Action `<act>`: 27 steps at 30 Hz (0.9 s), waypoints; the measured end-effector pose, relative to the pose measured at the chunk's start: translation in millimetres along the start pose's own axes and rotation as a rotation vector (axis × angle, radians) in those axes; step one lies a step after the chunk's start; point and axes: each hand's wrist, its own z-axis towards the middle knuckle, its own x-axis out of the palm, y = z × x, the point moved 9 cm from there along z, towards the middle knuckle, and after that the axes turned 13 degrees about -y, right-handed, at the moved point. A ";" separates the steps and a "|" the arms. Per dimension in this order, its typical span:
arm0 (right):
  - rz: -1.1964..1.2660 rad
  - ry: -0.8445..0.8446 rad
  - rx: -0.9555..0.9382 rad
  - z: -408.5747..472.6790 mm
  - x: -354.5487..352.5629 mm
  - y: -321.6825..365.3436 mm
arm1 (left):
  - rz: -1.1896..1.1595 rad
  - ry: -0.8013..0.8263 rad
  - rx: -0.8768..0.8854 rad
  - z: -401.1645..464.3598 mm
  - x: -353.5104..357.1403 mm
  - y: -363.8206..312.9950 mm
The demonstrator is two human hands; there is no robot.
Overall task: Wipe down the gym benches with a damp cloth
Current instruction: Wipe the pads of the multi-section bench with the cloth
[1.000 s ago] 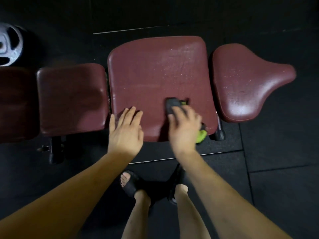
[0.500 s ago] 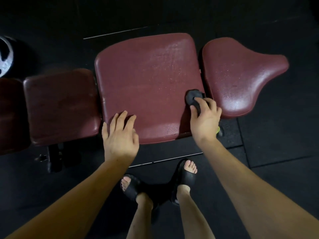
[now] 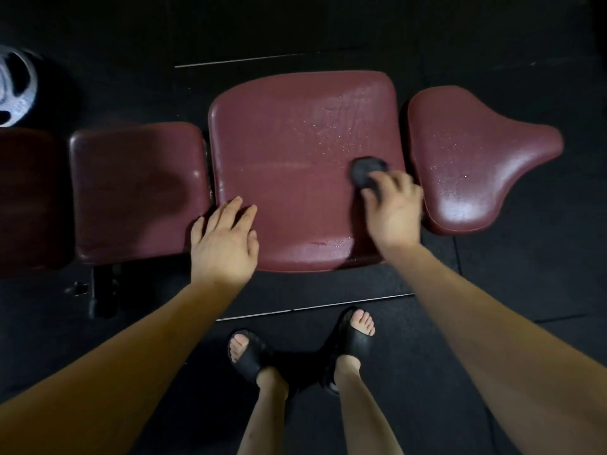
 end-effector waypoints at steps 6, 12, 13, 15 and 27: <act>0.002 -0.027 0.233 -4.1 8.2 47.6 | -0.032 -0.020 -0.022 -2.5 5.4 6.4; 0.204 0.141 -0.271 -31.8 38.6 221.2 | -0.008 -0.006 -0.052 -0.2 2.5 12.4; 0.208 0.113 -0.297 -25.0 36.6 207.7 | -0.010 -0.020 -0.045 0.0 0.6 11.9; 0.137 0.065 -0.282 -5.8 31.7 153.9 | -0.021 -0.014 -0.033 -0.2 0.9 10.7; 0.147 0.004 -0.117 16.3 39.6 159.5 | -0.007 -0.027 -0.005 -1.4 11.5 14.4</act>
